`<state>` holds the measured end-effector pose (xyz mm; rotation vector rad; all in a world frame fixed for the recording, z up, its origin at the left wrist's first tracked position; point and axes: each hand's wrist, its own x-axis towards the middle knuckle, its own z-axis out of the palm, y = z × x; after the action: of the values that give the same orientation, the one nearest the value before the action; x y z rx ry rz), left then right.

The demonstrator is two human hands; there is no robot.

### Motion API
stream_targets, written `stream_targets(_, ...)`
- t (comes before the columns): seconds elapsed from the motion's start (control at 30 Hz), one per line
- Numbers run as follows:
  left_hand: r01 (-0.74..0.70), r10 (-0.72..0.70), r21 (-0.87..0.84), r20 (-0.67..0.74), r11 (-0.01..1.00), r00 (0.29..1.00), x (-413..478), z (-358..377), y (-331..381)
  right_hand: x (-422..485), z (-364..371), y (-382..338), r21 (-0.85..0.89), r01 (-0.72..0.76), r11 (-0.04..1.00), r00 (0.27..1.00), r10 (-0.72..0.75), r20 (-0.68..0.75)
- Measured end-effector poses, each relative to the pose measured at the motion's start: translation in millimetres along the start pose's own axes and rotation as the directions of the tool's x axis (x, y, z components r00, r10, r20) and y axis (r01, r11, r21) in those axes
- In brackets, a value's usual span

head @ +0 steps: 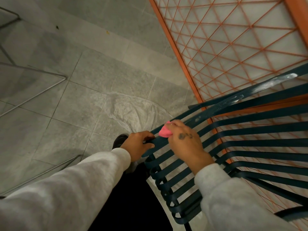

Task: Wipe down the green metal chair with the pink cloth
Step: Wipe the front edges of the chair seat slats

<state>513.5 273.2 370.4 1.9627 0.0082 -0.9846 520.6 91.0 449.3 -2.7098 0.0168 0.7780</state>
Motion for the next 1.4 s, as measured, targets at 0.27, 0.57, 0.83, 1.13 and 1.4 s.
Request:
stream_targets(0.27,0.009,-0.01,0.03,0.038,1.0,0.999,2.2,-3.0,0.9,-23.3,10.2,8.6,0.087,0.145,0.986,0.989,-0.144,-0.02)
stream_targets(0.57,-0.043,0.042,0.042,0.022,0.998,0.999,2.6,-2.8,3.1,-11.8,21.2,-18.7,0.106,0.111,0.988,0.984,-0.124,0.127)
stream_targets(0.83,-0.046,0.043,0.058,0.047,0.997,0.998,2.7,-3.9,0.9,1.3,-0.6,2.0,-0.002,-0.07,0.998,0.997,0.07,0.043)
stream_targets(1.13,-0.059,0.055,0.103,0.04,0.993,0.998,-0.5,-3.7,2.4,-0.3,-1.3,-13.8,0.101,0.1,0.99,0.954,-0.125,0.271)
stream_targets(1.4,-0.04,0.033,0.124,0.062,0.991,0.998,2.4,-7.4,2.2,3.5,14.0,-6.3,0.029,0.036,0.999,0.992,-0.039,0.123)
